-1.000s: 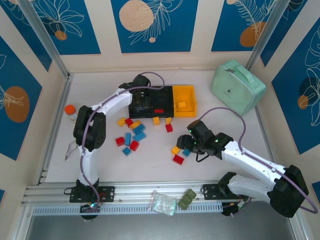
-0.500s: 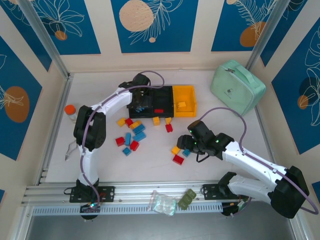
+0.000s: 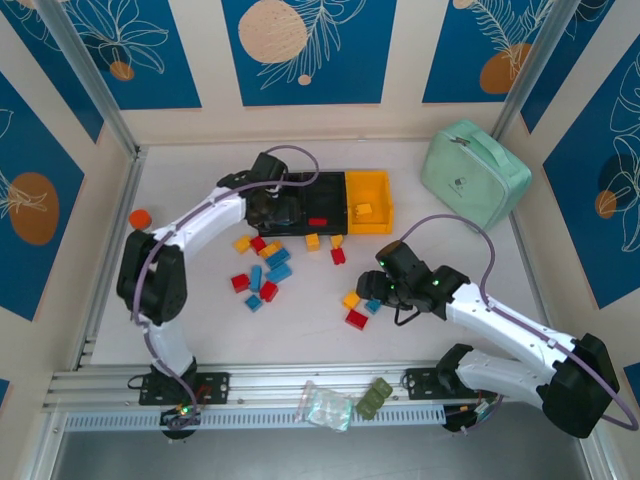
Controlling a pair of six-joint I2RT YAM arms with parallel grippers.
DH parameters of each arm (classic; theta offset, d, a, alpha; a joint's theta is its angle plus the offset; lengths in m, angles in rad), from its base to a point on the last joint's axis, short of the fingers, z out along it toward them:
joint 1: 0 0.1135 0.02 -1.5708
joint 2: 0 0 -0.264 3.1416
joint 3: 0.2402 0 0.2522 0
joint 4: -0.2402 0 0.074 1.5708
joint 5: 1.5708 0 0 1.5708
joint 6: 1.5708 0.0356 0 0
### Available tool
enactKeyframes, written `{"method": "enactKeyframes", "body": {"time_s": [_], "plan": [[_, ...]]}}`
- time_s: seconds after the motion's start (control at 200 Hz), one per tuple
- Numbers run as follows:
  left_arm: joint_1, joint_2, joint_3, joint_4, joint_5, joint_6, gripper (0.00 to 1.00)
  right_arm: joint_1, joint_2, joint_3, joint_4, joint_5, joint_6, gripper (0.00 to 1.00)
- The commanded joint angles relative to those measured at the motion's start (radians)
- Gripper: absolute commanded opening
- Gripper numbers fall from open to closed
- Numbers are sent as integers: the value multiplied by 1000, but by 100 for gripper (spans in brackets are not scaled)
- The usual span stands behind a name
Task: Sort the legos into containers by color
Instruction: Pick up the lego from the bottom-center of the table.
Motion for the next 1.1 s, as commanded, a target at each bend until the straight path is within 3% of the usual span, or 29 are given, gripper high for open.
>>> {"method": "enactKeyframes", "body": {"time_s": [0.0, 0.3, 0.565, 1.095], "plan": [[-10, -95, -88, 40, 75, 10, 73, -14, -16, 43, -43, 18, -15, 66], [-37, -345, -375, 127, 161, 22, 72, -72, 27, 96, -136, 6, -14, 66], [-105, -507, -577, 208, 216, -21, 71, -103, 175, 123, -187, -19, 69, 65], [-166, -508, -706, 305, 243, -83, 71, -106, 396, 97, -53, -63, 167, 66]]}}
